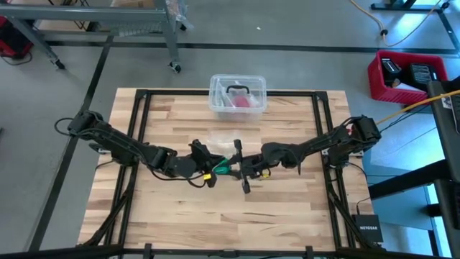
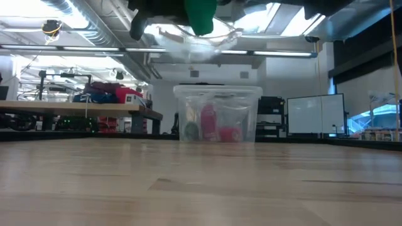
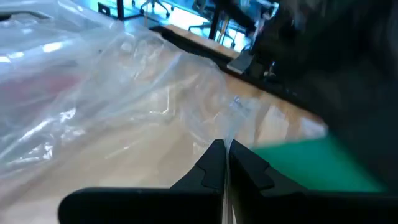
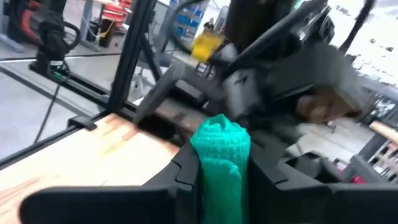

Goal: Roll bandage
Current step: Put the rolled bandage into the transparent zip bag

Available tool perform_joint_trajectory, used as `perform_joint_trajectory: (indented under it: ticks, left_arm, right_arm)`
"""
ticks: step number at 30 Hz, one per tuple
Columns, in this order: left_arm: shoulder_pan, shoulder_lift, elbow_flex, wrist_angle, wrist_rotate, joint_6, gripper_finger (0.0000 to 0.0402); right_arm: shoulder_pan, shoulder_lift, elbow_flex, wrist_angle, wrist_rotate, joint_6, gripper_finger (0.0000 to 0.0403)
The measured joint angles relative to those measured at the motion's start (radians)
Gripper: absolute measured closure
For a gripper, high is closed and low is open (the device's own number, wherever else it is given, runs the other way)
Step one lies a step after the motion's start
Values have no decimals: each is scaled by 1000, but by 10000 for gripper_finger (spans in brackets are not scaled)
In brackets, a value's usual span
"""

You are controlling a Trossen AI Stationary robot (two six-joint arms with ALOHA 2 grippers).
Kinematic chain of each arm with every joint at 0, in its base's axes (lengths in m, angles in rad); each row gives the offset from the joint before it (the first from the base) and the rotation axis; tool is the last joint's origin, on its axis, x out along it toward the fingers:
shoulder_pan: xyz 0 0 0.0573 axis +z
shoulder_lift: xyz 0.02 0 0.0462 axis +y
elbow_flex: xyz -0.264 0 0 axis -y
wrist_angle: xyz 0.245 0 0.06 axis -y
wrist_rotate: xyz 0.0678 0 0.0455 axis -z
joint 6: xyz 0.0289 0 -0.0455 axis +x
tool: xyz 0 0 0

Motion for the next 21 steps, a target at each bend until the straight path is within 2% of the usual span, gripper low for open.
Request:
perform_joint_trajectory:
  ticks: [7, 13, 18, 21]
  left_arm:
    - [-15, 3, 0, -50, 3, -12, 396]
    - [-15, 3, 0, -51, 10, -29, 396]
    - [-22, 3, -1, -54, 14, -53, 396]
    - [-22, 3, -1, -48, 15, -71, 396]
  right_arm:
    - [0, -40, 16, 25, 30, -41, 328]
    - [0, -41, 48, -11, 33, -148, 327]
    - [1, -40, 53, -97, 49, -295, 327]
    - [11, -40, 53, -97, 12, -399, 327]
